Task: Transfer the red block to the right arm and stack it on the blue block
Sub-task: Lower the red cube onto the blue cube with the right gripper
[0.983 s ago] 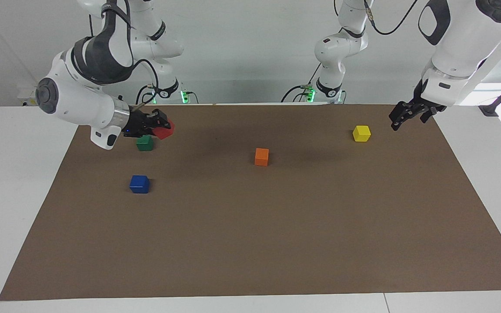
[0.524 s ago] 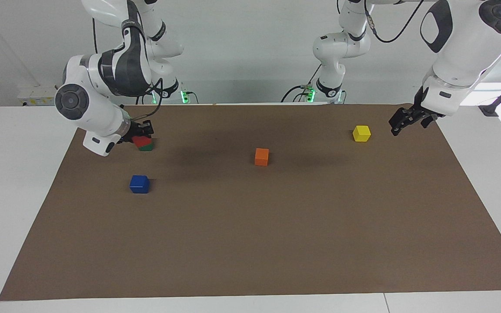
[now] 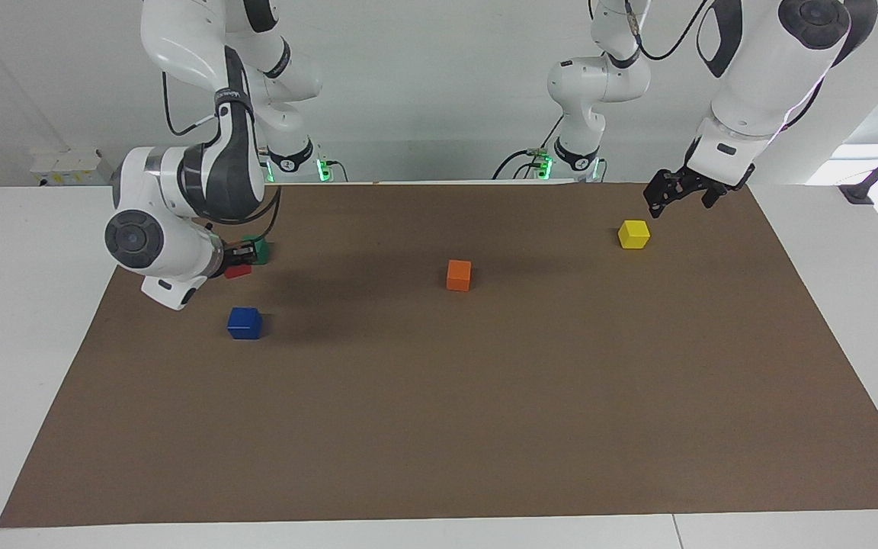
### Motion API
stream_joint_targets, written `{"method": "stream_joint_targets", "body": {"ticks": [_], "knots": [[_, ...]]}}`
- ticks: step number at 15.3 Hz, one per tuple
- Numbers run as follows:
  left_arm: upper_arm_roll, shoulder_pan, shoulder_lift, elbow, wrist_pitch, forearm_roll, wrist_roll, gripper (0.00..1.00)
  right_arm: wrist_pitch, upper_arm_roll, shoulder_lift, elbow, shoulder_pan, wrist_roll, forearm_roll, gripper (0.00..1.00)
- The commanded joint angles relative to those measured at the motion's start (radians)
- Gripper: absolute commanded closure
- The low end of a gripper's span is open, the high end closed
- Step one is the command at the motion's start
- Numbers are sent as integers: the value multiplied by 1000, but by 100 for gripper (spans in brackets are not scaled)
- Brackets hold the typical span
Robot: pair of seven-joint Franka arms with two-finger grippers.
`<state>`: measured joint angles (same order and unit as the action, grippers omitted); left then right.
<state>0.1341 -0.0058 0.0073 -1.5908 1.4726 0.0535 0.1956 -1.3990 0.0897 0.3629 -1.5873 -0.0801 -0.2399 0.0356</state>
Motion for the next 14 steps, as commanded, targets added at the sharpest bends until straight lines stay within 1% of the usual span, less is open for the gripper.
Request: {"method": "stream_joint_targets", "body": {"ticks": [1, 3, 4, 9, 12, 14], "knots": [[-10, 9, -59, -86, 51, -21, -79, 0, 52, -8, 74, 111, 10, 8, 30, 100], [-13, 10, -55, -86, 138, -21, -82, 0, 48, -7, 100, 144, 10, 11, 26, 100], [-13, 12, -53, -84, 149, -21, -82, 0, 46, -7, 116, 161, 10, 13, 26, 100], [-13, 12, -52, -78, 153, -21, -74, 0, 3, -5, 168, 179, 11, 50, 17, 100], [-13, 12, -52, -80, 141, -21, -76, 0, -3, -5, 205, 220, 11, 60, 13, 100], [-13, 12, -52, -80, 140, -21, -76, 0, -31, -5, 209, 222, 10, 79, 13, 100]]}}
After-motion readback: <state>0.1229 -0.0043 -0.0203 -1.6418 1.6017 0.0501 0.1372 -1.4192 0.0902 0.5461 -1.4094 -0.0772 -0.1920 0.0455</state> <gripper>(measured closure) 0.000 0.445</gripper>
